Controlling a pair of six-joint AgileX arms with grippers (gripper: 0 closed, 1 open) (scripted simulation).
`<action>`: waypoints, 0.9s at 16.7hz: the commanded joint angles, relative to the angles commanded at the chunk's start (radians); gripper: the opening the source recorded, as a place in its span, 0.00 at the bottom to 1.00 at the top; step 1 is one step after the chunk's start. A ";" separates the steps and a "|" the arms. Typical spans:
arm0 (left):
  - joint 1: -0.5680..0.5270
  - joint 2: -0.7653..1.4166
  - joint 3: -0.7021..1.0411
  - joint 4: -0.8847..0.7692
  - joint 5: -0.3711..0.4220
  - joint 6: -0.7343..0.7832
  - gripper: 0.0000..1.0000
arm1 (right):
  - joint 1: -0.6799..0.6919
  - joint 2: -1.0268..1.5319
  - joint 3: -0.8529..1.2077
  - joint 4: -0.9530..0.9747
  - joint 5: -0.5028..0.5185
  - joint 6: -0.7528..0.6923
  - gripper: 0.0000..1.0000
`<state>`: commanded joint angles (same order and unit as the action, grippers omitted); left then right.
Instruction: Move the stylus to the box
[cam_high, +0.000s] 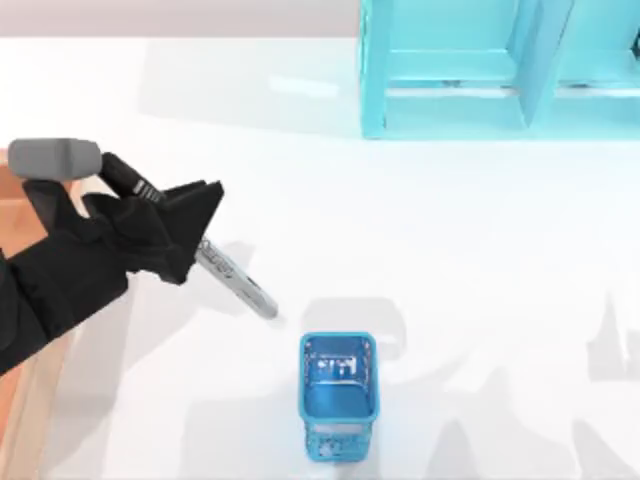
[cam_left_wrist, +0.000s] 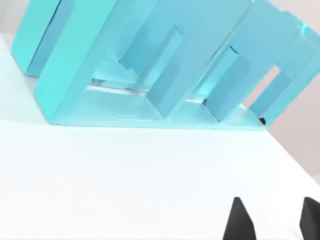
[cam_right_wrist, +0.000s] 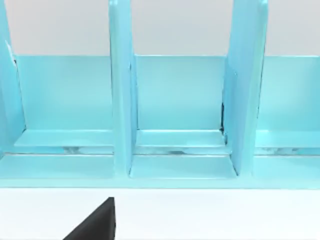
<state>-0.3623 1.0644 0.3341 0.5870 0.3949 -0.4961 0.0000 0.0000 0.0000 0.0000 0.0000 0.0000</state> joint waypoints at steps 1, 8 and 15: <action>0.025 -0.053 0.006 -0.059 0.026 0.004 0.00 | 0.000 0.000 0.000 0.000 0.000 0.000 1.00; 0.228 -0.370 0.028 -0.444 0.214 0.037 0.00 | 0.000 0.000 0.000 0.000 0.000 0.000 1.00; 0.247 -0.387 0.025 -0.469 0.232 0.042 0.00 | 0.000 0.000 0.000 0.000 0.000 0.000 1.00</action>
<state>-0.1152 0.6774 0.3589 0.1182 0.6273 -0.4539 0.0000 0.0000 0.0000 0.0000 0.0000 0.0000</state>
